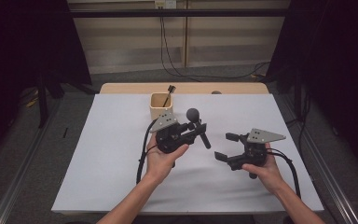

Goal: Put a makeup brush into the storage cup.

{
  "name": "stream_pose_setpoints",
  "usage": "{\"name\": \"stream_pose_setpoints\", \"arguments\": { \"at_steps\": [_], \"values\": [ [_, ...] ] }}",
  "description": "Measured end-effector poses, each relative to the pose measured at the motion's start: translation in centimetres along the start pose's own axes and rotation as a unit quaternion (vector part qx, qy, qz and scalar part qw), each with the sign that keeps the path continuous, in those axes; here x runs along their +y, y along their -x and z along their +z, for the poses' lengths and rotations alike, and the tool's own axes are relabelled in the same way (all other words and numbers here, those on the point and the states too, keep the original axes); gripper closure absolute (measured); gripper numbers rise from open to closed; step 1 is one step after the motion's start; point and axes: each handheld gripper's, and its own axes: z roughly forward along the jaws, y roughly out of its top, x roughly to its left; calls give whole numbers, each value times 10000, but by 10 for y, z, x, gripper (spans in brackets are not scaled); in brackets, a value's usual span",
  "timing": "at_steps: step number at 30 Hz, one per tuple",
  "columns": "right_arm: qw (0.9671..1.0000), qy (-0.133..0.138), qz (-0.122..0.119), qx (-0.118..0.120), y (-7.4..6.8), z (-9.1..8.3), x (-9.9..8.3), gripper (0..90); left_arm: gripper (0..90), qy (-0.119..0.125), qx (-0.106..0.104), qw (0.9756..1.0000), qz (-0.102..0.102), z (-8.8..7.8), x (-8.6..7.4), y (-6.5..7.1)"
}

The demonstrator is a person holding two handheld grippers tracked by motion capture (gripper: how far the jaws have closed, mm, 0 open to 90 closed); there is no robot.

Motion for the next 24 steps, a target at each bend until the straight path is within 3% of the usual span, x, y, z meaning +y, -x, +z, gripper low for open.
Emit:
{"name": "stream_pose_setpoints", "arguments": {
  "at_steps": [7, 11, 18, 20, 24],
  "values": [
    [9990, 132, -11, -432, -1, -7, -1, 6, 707, -53, 104, 9999, 15, -11, 2, -5],
    [9983, 137, 73, -557, 0, -12, -2, 7, 707, -59, 206, 9998, -1, -19, 4, -11],
    [9947, 381, -29, -950, -2, -18, -9, 19, 707, -104, 349, 9993, -46, -32, 5, -20],
    [9937, 293, -31, -1082, -3, -21, -12, 18, 707, -129, 425, 9990, -25, -37, 8, -24],
    [9912, 345, 98, -1275, -2, -30, -16, 18, 707, -128, 551, 9984, -13, -46, 11, -31]
  ]
}}
